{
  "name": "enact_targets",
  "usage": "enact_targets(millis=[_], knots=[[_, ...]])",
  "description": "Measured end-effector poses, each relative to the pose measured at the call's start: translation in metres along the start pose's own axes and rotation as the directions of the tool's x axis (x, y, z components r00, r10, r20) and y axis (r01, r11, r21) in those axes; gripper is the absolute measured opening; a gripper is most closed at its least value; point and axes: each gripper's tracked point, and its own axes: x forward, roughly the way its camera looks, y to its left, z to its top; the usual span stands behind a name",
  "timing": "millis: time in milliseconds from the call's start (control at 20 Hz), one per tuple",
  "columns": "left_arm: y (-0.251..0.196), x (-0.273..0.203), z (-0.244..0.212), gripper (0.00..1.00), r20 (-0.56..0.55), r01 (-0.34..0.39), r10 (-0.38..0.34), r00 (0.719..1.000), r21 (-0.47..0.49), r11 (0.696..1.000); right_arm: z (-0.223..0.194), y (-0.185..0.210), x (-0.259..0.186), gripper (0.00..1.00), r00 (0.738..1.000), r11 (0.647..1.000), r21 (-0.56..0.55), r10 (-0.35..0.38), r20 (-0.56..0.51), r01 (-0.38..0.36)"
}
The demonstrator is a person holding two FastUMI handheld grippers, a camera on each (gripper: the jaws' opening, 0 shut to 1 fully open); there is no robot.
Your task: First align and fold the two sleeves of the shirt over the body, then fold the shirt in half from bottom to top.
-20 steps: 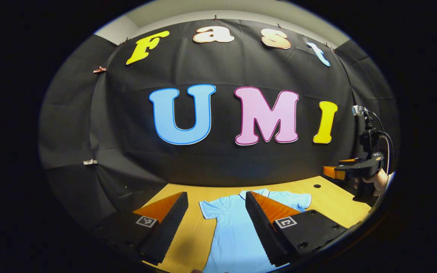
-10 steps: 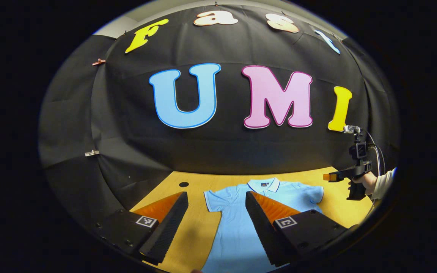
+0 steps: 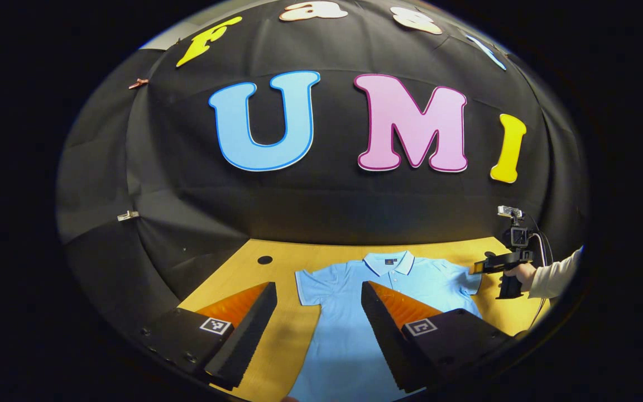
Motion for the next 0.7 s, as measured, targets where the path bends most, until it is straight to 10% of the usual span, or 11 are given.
enact_targets(millis=[300,700], knots=[[-0.011,0.002,-0.008,0.97,-0.018,0.015,-0.015,1.0,-0.003,1.0,-0.001,0.003,0.008,0.95,1.0,0.997,-0.079,-0.011,0.018,0.013],[-0.015,0.0,-0.017,0.97,-0.031,0.015,-0.015,0.999,-0.01,1.0,-0.001,0.021,0.009,0.19,0.999,0.993,-0.119,0.019,0.026,-0.016]])
